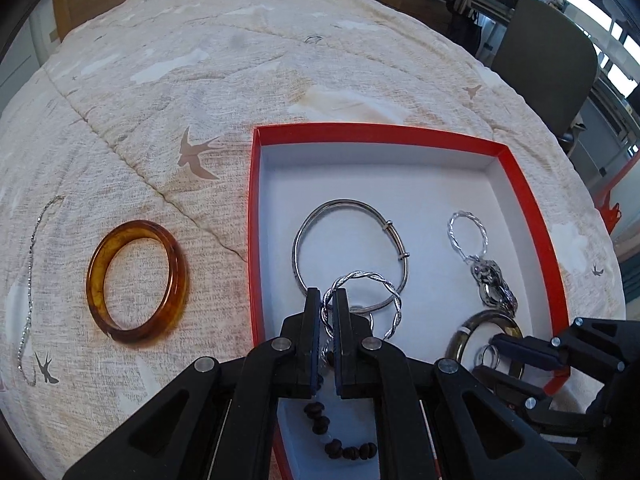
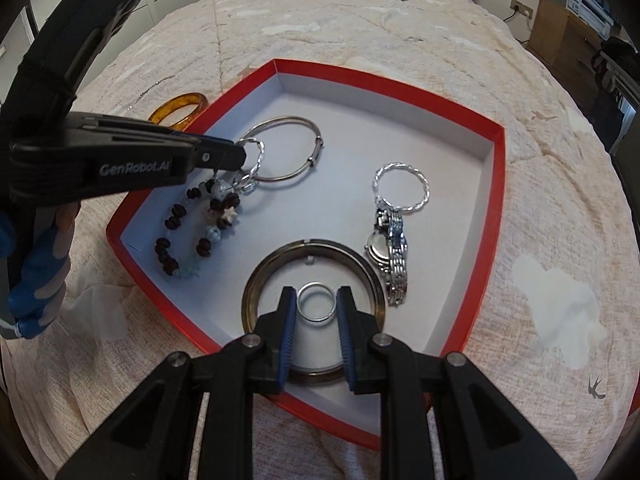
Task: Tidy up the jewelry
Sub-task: 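Carry both rings into the red box and open both tools, then withdraw both tools from the box toward the chain and amber bangle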
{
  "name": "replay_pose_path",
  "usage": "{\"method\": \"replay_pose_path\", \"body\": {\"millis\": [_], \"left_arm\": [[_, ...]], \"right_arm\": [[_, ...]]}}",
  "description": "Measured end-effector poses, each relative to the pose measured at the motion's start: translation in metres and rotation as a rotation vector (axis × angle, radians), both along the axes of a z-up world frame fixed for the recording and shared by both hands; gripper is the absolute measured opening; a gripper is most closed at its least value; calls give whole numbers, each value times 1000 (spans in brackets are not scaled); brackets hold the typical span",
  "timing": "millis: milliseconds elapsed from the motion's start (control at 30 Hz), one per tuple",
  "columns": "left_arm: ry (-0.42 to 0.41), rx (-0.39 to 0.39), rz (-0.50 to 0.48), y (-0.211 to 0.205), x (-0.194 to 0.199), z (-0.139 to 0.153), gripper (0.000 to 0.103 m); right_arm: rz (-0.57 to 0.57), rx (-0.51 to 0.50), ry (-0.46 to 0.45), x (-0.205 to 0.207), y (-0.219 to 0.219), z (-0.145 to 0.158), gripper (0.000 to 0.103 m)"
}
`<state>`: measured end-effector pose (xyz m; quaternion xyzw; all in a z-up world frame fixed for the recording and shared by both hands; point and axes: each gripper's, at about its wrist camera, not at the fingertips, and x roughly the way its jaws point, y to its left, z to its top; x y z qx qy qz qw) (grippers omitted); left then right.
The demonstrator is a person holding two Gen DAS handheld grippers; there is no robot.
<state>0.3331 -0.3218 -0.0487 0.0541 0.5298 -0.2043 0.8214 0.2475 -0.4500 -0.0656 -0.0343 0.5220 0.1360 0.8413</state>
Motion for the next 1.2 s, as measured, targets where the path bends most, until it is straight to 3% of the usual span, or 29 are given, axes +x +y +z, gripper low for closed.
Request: {"method": "replay_pose_path", "body": {"millis": [300,367,400,533,667,900,1200], "left_arm": [[14,-18,19,5,2,1,8],[12,-39,20,8,0,4,13],[8,-46,21,10,-2,7,19],[-12,-71,12,16,-10,22,26],[-50,-89,14,31,-21,45,26],[-121,-73,78,95,-35,81,26],[-189,-41,195,203,-44,105,26]], "right_arm": [[-16,-10,14,-1,0,4,20],[-24,-11,12,-4,-2,7,20],[-31,-12,8,-6,-3,10,20],[-60,-13,-13,-15,-7,24,22],[-76,-20,-41,-25,-4,45,24],[-62,-14,-109,-37,22,89,23],[15,0,-196,-33,86,132,23]]}}
